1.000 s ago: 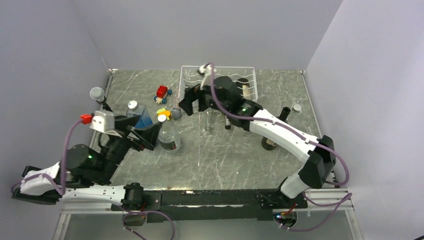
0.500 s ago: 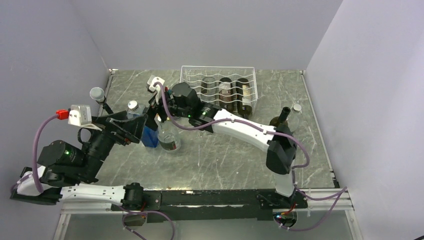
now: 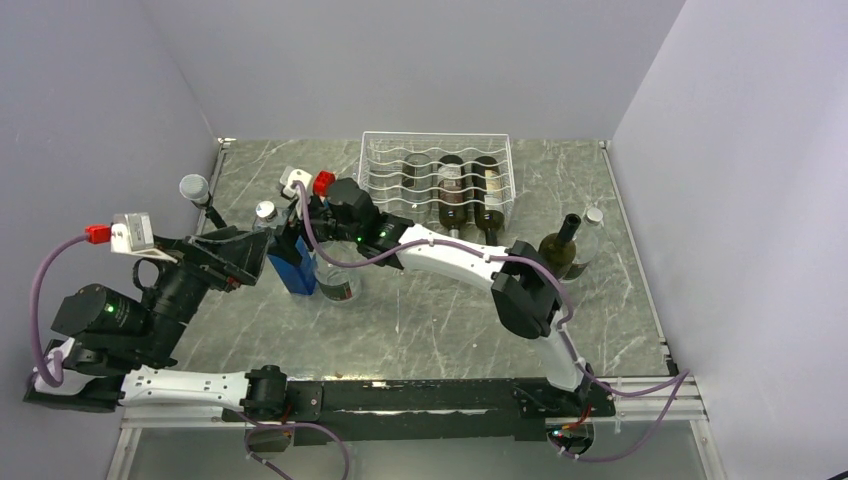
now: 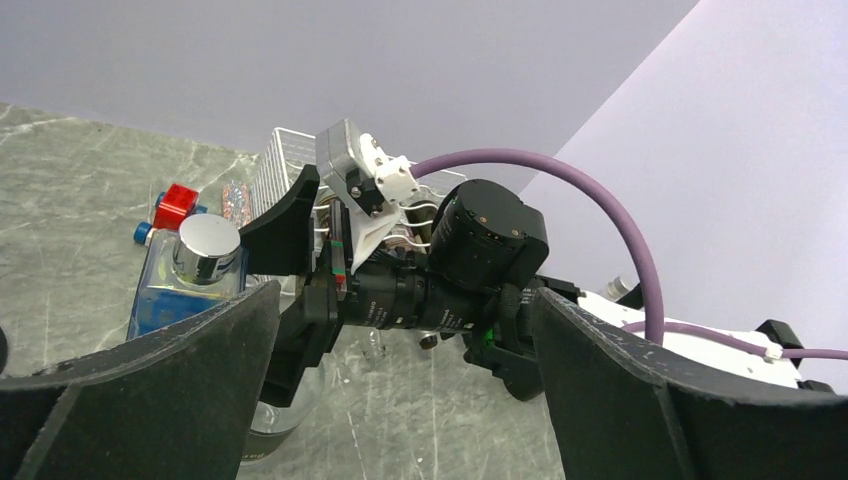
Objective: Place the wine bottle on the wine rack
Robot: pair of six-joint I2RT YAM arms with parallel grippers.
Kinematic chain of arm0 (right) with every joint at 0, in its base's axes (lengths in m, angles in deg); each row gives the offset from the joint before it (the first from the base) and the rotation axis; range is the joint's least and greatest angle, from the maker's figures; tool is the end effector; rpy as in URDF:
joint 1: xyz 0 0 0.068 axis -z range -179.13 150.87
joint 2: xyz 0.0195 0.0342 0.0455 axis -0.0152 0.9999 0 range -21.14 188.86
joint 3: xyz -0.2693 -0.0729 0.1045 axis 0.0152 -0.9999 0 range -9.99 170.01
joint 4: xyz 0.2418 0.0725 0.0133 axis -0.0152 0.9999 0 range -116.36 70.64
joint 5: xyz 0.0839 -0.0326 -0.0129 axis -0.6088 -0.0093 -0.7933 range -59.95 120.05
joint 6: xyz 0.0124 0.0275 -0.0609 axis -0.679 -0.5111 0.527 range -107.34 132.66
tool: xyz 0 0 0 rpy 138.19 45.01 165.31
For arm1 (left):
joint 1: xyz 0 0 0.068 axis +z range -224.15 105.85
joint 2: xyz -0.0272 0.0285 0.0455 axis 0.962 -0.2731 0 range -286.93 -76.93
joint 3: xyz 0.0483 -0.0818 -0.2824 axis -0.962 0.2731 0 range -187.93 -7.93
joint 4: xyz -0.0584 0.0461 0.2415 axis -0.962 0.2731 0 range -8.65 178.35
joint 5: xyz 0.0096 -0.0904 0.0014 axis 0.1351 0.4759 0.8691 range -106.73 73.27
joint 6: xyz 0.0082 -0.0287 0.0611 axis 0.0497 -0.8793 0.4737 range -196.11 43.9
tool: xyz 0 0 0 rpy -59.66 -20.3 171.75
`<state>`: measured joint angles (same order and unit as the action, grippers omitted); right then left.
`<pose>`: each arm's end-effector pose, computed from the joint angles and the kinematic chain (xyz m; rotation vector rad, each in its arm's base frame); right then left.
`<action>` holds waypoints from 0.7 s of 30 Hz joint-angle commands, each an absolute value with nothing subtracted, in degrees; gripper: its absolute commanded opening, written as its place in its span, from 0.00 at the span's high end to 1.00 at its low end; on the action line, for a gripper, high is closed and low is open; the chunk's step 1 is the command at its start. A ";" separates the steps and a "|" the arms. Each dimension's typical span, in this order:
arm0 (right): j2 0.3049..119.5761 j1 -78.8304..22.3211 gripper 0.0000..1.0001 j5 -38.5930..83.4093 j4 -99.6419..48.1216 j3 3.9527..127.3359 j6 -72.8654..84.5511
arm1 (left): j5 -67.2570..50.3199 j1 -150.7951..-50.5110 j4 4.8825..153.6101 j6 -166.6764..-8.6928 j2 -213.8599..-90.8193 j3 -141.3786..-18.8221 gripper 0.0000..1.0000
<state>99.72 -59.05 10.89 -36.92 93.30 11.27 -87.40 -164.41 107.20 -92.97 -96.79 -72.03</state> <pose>0.2532 0.4729 0.3331 -1.1066 1.4286 1.0657 0.0517 0.0381 0.4483 -0.2052 1.4971 -0.7483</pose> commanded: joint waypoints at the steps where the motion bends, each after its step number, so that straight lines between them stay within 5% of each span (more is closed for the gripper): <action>1: 100.97 -58.98 0.10 11.83 -41.58 96.68 11.36 | -87.93 -164.61 108.09 -94.41 -93.89 -72.10 0.01; 9: 100.73 -59.36 0.41 14.44 -41.18 96.58 11.87 | -88.63 -164.62 109.04 -95.07 -93.89 -71.87 0.01; 16: 99.04 -59.95 1.00 17.78 -42.17 95.78 12.07 | -88.80 -164.64 108.91 -95.16 -93.92 -71.64 0.01; 21: 96.86 -59.99 1.00 19.01 -45.79 94.87 10.49 | -88.55 -164.66 110.68 -96.71 -94.03 -72.83 0.01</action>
